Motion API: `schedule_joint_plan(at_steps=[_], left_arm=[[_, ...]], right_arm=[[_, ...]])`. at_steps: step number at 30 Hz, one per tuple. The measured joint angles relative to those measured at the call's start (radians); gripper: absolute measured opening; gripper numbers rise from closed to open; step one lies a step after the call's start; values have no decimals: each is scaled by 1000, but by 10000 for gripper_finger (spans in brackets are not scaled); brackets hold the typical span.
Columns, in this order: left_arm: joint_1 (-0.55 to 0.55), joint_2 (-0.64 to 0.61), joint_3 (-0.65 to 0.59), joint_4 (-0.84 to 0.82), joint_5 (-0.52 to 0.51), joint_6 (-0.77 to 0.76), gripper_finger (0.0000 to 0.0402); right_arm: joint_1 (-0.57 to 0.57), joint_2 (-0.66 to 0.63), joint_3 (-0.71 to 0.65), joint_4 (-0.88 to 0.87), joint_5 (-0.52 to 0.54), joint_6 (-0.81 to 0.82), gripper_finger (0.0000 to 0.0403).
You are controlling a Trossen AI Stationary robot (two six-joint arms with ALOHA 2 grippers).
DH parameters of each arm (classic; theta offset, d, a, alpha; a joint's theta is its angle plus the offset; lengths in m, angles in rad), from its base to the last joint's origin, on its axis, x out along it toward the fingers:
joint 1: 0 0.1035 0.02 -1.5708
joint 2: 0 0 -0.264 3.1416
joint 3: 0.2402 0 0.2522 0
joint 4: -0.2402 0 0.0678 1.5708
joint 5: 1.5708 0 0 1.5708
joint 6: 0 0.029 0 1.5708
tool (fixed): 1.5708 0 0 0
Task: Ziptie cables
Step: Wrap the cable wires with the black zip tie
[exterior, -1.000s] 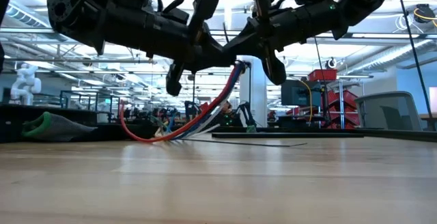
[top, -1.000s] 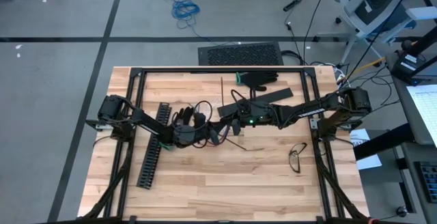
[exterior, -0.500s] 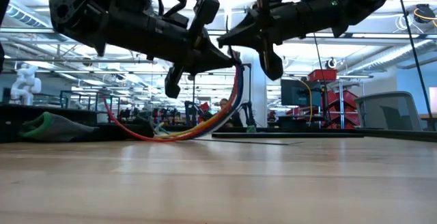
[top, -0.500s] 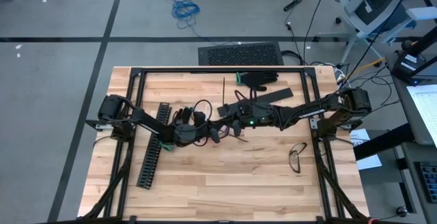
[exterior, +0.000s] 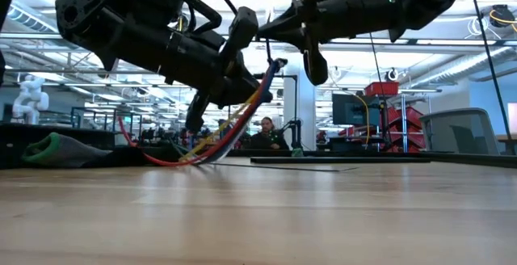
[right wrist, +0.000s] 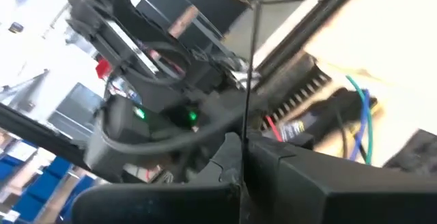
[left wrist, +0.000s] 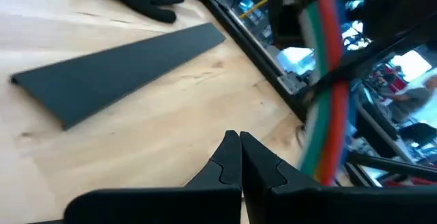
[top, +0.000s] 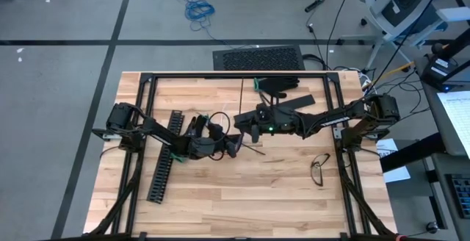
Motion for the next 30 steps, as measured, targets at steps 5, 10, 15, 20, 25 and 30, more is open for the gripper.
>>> schedule_joint_plan(at_steps=[5, 10, 15, 20, 25, 30], left_arm=[[0, -12, 0, 3, 131, 13, 2], [-6, -12, 0, -26, 229, 13, 11], [-8, -43, -8, -40, 246, 43, 13], [-4, -90, -18, -41, 188, 117, 13], [10, -100, -13, -32, 193, 100, 20], [8, -87, -13, -19, 157, 37, 68]], right_arm=[[0, 0, 0, -100, -1, -11, 0], [5, 0, 0, -148, -10, -23, 0], [29, 0, 0, -261, 5, -25, 0], [34, 0, 0, -297, 29, -19, 0], [20, 0, 0, -257, 34, -3, 0], [18, 0, 0, -193, 56, 32, 0]])
